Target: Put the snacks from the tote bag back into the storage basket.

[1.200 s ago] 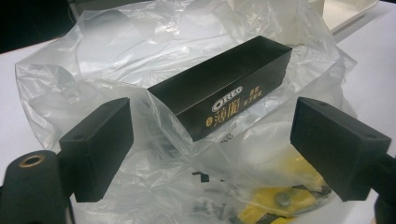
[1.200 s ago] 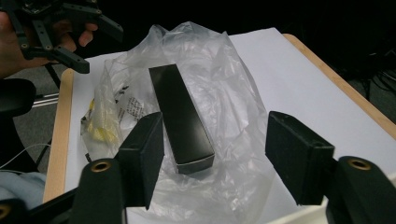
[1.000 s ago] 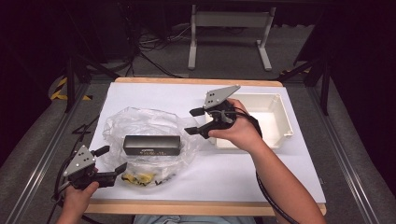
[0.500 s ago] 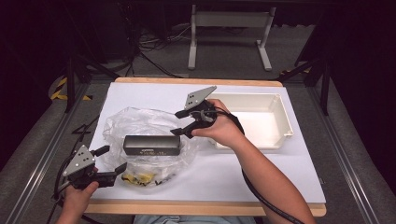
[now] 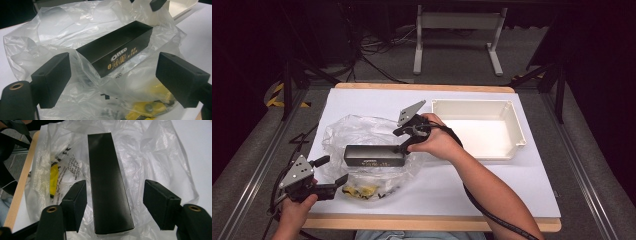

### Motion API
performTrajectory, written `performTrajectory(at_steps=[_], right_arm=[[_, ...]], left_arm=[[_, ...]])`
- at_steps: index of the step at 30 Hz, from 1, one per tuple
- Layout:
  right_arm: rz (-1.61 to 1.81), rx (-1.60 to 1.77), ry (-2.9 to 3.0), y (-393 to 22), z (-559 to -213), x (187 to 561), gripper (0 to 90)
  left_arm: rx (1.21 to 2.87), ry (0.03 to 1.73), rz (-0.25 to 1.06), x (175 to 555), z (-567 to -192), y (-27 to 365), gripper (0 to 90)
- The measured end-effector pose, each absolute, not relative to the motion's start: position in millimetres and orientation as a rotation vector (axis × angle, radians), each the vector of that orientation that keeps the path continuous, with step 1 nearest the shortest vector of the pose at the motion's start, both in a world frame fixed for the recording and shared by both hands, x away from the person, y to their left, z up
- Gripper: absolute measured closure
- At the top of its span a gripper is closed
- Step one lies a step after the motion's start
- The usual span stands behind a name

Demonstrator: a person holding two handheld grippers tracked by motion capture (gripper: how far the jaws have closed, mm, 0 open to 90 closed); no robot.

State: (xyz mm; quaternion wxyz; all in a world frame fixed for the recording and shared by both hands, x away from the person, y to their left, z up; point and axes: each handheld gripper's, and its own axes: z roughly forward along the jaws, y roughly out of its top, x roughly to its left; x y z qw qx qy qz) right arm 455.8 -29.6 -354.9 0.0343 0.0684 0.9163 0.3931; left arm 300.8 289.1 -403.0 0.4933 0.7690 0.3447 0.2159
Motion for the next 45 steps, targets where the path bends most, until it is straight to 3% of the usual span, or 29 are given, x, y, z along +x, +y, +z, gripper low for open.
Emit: performTrajectory(at_steps=[45], right_arm=[[0.85, 0.192, 3.004, -1.2, -397.3, 464.2, 33.9]], left_arm=[[1.866, 0.854, 0.528, 303.0, -403.6, 290.1, 13.8]])
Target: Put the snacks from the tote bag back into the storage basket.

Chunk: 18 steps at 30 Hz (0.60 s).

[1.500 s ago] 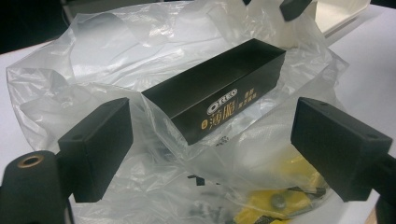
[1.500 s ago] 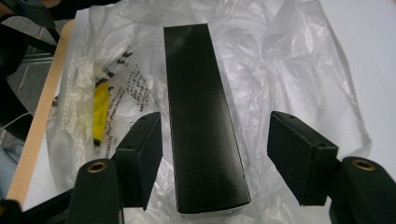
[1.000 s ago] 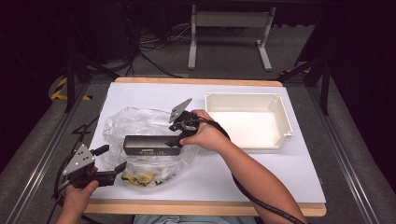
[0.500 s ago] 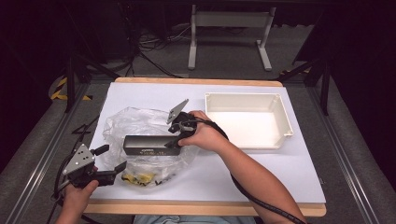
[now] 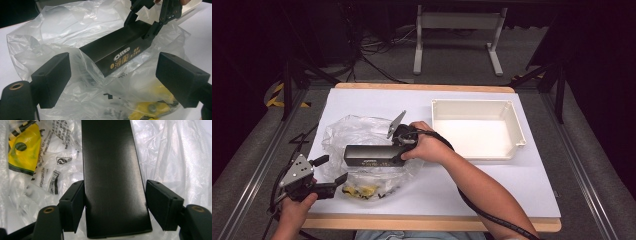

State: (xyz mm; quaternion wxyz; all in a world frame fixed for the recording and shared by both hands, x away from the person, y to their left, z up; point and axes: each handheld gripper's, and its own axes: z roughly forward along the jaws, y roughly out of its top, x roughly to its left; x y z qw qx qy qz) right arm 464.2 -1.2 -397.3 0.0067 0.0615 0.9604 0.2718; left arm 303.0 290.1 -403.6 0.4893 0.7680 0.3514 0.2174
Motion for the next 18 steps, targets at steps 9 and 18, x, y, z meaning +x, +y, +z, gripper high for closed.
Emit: performTrajectory(at_steps=[9, 18], right_arm=[[0.756, 0.15, 3.034, 4.3, -400.2, 464.7, 40.0], [0.749, 0.099, 3.028, 4.7, -399.3, 465.1, 42.0]], left_arm=[[1.868, 0.856, 0.52, 303.4, -403.7, 290.0, 13.8], [1.871, 0.857, 0.515, 304.1, -404.2, 290.1, 13.7]])
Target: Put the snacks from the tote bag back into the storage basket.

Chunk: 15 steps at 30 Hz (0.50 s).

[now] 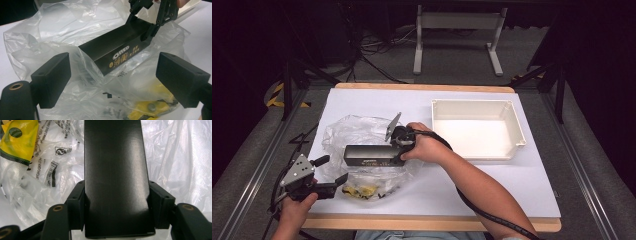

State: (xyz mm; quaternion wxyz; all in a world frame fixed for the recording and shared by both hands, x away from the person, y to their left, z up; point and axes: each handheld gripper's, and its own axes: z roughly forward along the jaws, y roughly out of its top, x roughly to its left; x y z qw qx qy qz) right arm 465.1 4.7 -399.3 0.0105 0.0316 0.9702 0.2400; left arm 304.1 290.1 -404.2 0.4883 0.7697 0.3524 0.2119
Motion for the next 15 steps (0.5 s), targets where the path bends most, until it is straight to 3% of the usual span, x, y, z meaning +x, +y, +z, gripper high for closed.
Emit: performTrajectory(at_steps=[15], right_arm=[[0.758, 0.092, 3.001, 4.1, -385.4, 462.0, 43.1]], left_arm=[[1.87, 0.858, 0.518, 303.9, -404.1, 290.7, 13.6]])
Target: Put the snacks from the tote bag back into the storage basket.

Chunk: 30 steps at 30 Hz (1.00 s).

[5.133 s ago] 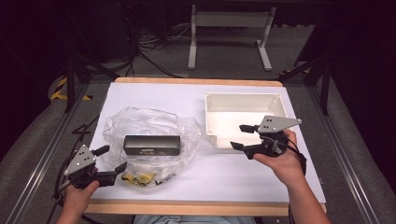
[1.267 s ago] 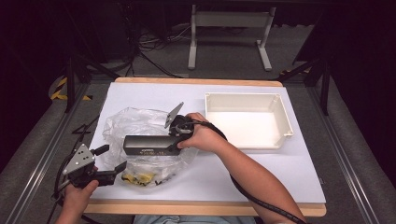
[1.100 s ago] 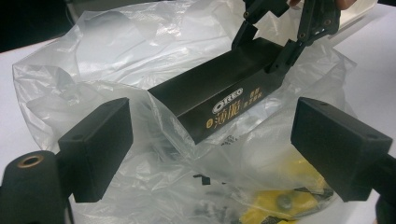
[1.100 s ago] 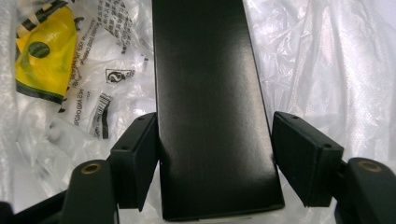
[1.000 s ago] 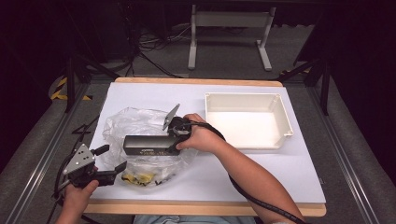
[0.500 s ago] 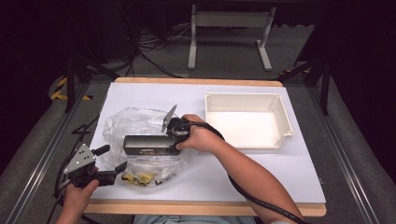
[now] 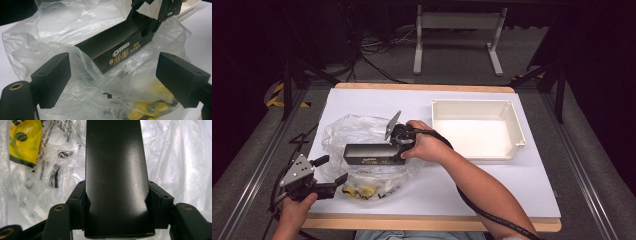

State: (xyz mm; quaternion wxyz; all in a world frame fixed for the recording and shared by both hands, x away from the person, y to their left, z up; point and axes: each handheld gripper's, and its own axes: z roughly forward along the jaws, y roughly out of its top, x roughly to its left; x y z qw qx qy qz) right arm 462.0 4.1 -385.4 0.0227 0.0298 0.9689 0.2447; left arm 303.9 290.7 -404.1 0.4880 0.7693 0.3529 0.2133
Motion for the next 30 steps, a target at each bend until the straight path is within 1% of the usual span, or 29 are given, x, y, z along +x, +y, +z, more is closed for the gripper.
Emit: performTrajectory(at_steps=[30], right_arm=[[0.873, 0.025, 2.912, -19.0, -307.2, 452.2, 43.0]], left_arm=[[1.867, 0.862, 0.521, 304.1, -405.0, 289.9, 13.7]])
